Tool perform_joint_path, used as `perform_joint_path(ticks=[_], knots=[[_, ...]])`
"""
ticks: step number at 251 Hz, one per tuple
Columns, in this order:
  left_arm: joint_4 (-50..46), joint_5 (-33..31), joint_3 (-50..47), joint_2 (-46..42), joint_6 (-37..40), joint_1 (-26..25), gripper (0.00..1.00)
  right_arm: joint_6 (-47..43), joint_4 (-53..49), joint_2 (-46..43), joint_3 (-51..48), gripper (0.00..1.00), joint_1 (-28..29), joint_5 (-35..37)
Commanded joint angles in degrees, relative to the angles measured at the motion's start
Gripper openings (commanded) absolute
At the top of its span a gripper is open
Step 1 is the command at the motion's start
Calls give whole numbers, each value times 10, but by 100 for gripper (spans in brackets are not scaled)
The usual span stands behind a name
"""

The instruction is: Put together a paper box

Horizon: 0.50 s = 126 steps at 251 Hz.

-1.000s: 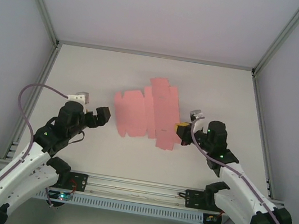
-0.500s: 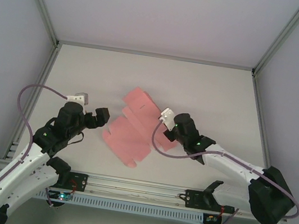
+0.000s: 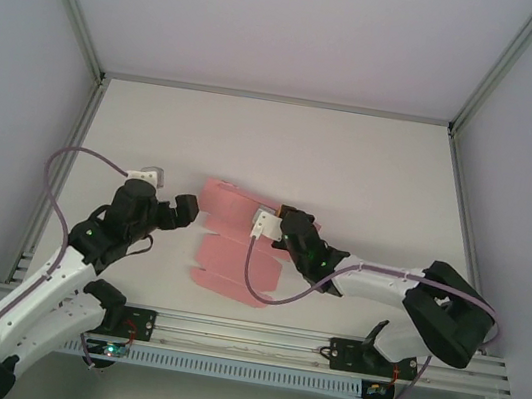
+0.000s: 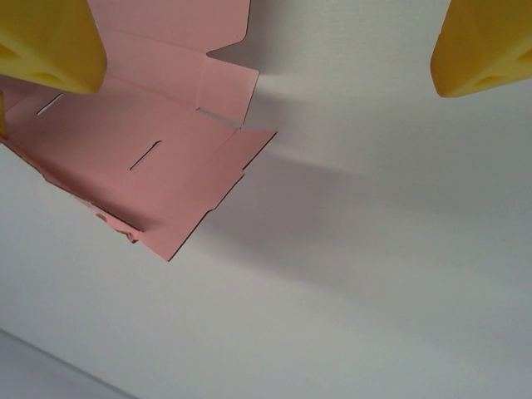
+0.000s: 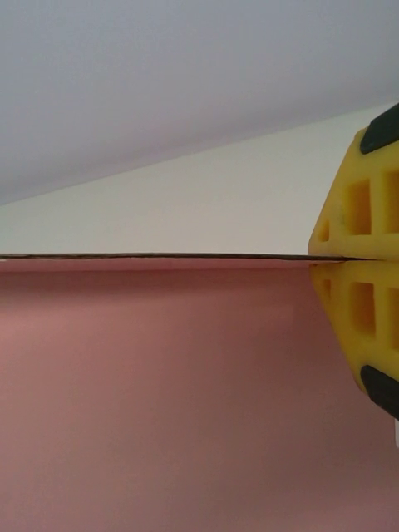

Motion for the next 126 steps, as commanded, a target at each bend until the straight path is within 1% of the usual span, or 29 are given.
perform_joint_path(ticks=[1,35,72,87,109,126], knots=[[47,29,18,23,19,-7,100,-52,71,20,-11,0,10,38],[68,51,64,84,19,-9,100,-52,75,36,-7,0,11,32],[87,96,121,156,40,-10,100,-50,73,41,-6,0,13,31],[81,107,149,192,40,-10,100,-48,73,39,-8,0,12,29],[81,143,186,247,42,-11,100,-45,67,35,-7,0,12,28],[95,183,203,280,39,-12,100,-42,62,33,-7,0,12,29]])
